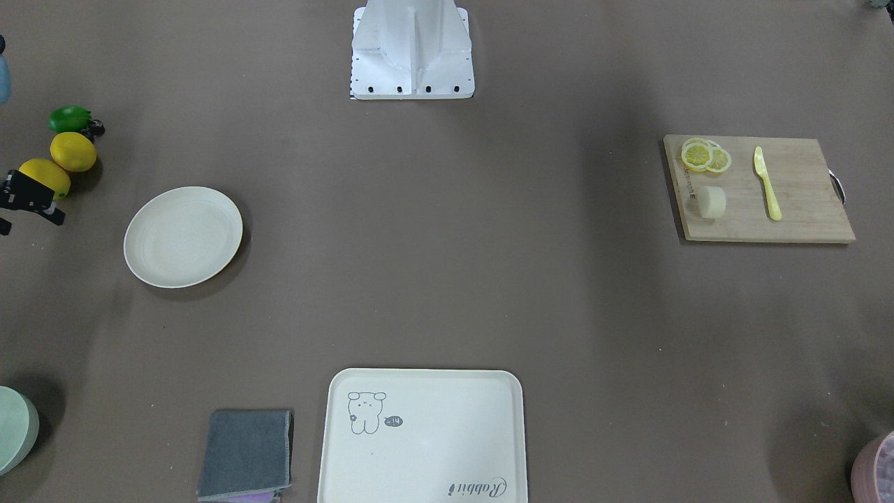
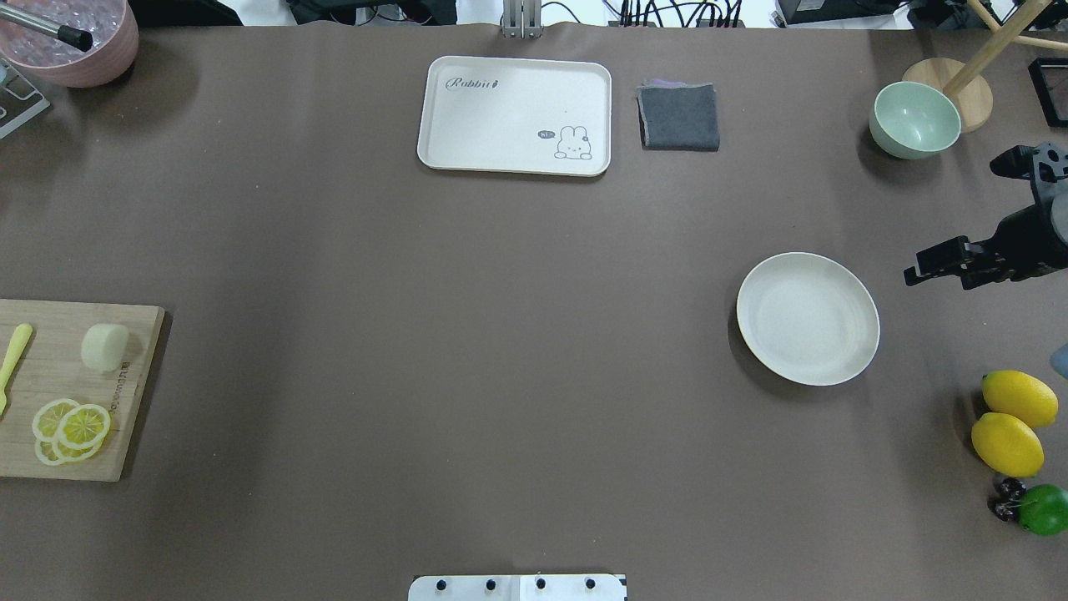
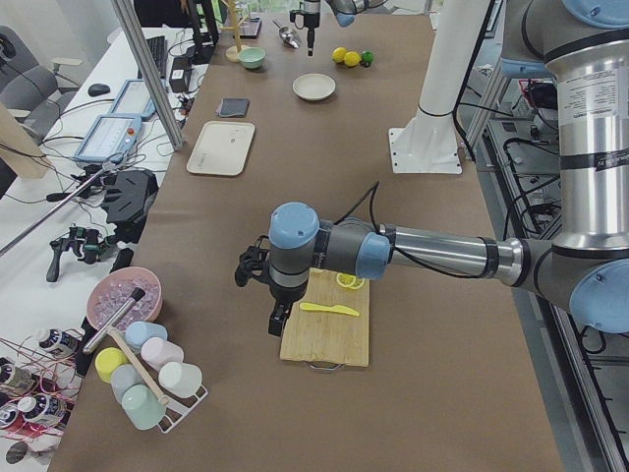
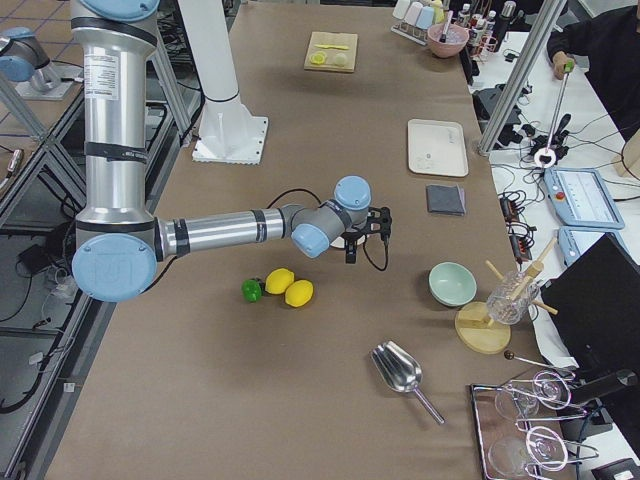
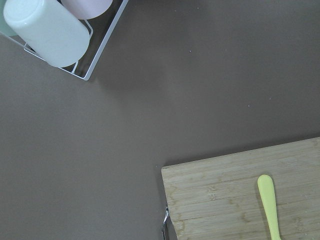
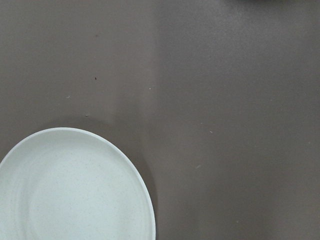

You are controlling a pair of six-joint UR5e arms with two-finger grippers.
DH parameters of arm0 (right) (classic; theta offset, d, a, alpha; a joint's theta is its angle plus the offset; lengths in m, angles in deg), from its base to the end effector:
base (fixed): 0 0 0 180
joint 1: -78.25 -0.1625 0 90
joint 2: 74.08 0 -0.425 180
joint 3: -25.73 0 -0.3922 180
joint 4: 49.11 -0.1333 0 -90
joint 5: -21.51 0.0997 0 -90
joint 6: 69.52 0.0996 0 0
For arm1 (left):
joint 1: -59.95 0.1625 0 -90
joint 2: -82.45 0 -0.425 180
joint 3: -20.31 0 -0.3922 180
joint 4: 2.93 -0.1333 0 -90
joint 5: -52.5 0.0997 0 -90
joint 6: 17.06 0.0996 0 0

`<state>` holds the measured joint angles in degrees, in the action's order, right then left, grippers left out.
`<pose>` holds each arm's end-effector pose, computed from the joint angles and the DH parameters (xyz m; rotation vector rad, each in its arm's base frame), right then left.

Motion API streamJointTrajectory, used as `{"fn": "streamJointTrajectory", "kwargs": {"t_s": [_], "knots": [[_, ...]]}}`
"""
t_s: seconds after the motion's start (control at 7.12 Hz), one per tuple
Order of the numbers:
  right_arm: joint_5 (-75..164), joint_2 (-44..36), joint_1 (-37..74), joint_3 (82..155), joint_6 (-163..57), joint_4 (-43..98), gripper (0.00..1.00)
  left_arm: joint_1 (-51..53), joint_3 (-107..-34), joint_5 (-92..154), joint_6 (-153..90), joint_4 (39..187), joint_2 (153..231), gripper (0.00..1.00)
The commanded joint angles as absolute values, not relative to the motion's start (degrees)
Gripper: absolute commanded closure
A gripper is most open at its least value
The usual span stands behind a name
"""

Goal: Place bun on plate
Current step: 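Reach the right gripper to the white plate and grip its rim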

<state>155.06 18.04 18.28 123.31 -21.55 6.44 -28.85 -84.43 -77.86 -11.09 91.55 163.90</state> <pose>-0.1930 -0.4631 0.5413 0.0559 -0.9797 0.0230 -0.0596 -0.4401 0.5966 0.2078 0.6952 0.1852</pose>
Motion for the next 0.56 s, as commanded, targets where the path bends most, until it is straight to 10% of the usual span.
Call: {"fn": "streamJointTrajectory", "kwargs": {"t_s": [0.0, 0.42], "knots": [[151.94, 15.23, 22.61, 120.06, -17.77, 5.21, 0.05, -28.82, -84.45, -77.93, -11.09, 91.55, 163.49, 0.02], [151.94, 13.29, 24.81, 115.39, -17.67, 3.01, 0.12, -28.82, -84.37, -77.93, -11.09, 92.16, 163.31, 0.02]]}}
